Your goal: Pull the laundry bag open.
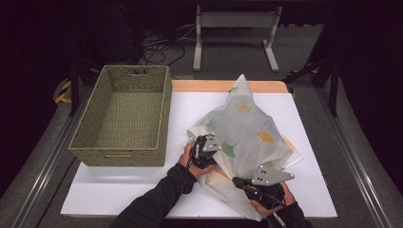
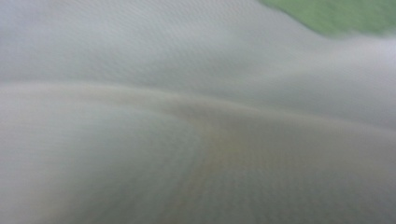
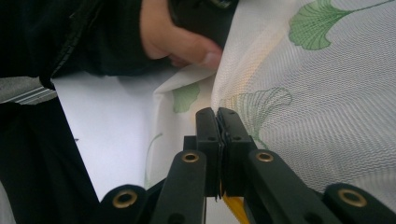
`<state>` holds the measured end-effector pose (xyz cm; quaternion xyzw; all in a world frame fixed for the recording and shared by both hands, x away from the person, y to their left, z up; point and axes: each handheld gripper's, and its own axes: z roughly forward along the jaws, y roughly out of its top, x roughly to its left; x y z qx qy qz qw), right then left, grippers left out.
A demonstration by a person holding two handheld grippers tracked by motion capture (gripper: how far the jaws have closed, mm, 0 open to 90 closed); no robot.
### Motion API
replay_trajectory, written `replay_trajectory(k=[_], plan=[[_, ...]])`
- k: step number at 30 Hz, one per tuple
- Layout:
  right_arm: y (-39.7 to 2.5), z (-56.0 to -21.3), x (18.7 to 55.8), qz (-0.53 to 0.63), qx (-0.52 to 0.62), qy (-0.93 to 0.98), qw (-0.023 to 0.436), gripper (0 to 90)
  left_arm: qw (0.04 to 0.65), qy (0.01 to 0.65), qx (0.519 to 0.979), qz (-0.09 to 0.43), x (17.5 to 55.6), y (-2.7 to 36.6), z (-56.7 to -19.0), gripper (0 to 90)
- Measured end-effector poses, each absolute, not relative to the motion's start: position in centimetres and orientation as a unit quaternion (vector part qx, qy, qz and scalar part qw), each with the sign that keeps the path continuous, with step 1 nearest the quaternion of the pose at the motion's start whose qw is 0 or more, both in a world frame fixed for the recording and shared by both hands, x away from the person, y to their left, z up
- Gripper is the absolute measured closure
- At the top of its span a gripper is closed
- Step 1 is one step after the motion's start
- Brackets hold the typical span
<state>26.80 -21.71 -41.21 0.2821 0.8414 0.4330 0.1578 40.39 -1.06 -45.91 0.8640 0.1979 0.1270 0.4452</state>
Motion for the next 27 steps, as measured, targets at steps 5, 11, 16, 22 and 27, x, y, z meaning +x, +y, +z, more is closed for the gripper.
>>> replay_trajectory(k=[5, 11, 16, 22, 27], plan=[[-21.8, -41.5, 26.9, 0.425, 0.283, 0.846, 0.153, 88.2, 0.446, 0.261, 0.842, 0.156, 41.6, -0.4, -46.0, 86.2], [-22.1, -41.5, 27.0, 0.424, 0.291, 0.842, 0.161, 88.0, 0.462, 0.264, 0.835, 0.138, 41.3, 0.6, -45.7, 78.3], [-22.6, -41.2, 26.9, 0.435, 0.298, 0.833, 0.169, 88.0, 0.460, 0.229, 0.847, 0.138, 39.9, 2.0, -44.5, 65.5], [-22.7, -40.9, 26.9, 0.441, 0.303, 0.826, 0.176, 87.9, 0.453, 0.181, 0.860, 0.151, 36.8, 4.4, -42.3, 49.1], [-22.6, -40.8, 26.9, 0.445, 0.306, 0.823, 0.177, 87.9, 0.459, 0.138, 0.870, 0.117, 34.9, 5.2, -42.0, 62.5]])
